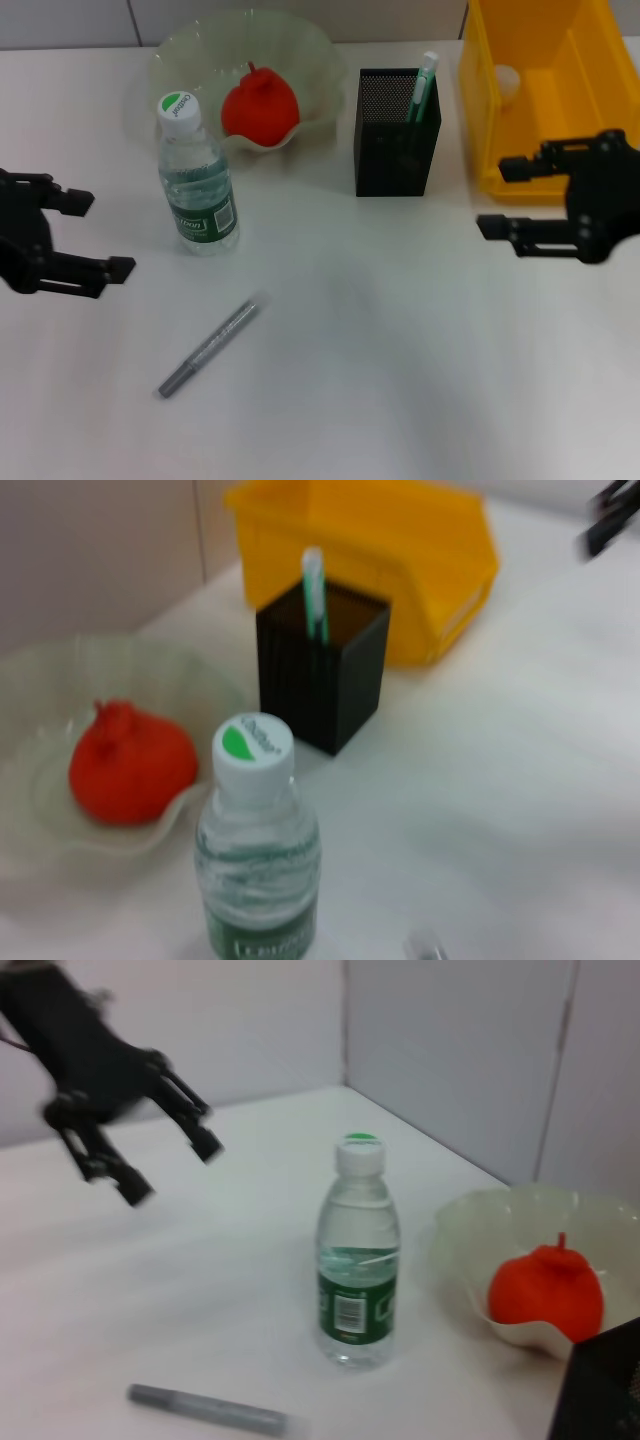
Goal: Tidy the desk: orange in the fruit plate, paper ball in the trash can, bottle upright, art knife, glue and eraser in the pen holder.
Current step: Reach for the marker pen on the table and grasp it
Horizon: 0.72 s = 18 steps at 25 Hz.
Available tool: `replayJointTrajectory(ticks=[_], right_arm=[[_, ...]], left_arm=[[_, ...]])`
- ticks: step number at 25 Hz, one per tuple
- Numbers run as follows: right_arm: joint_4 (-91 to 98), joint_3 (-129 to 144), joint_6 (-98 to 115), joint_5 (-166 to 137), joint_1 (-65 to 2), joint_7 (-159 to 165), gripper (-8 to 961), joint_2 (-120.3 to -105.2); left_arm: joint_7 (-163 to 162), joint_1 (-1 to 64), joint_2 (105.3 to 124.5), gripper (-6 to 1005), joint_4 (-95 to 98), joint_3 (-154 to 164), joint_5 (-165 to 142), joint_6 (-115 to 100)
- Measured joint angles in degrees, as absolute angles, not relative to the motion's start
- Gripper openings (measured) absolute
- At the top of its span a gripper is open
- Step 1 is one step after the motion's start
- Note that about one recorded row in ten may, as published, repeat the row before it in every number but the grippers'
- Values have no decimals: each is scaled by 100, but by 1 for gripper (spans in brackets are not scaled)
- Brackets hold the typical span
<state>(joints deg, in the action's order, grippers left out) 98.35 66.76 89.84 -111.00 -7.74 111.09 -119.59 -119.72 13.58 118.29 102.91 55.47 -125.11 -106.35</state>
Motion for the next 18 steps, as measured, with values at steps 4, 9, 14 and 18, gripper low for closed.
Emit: replayJointTrajectory(ticks=[4, 9, 14, 18], right_arm=[[9265, 6147, 9485, -10663, -627, 10311, 628, -11943], [8449, 5581, 9994, -10346, -538, 9347, 628, -11945], [7556, 4818, 10437, -10180, -521, 8338, 628, -11948], [6931, 4336, 10545, -10205, -573, 7937, 628, -11920]], left_arm=[[-13065, 1632, 11849, 851, 10491, 6289, -13087, -10607], [-14337, 2018, 11867, 838, 10364, 7219, -13571, -10362], [-15175, 2294, 11866, 825, 9983, 8259, -14249, -10048], [-15723, 2501, 11876, 814, 9583, 9035, -14602, -9751]])
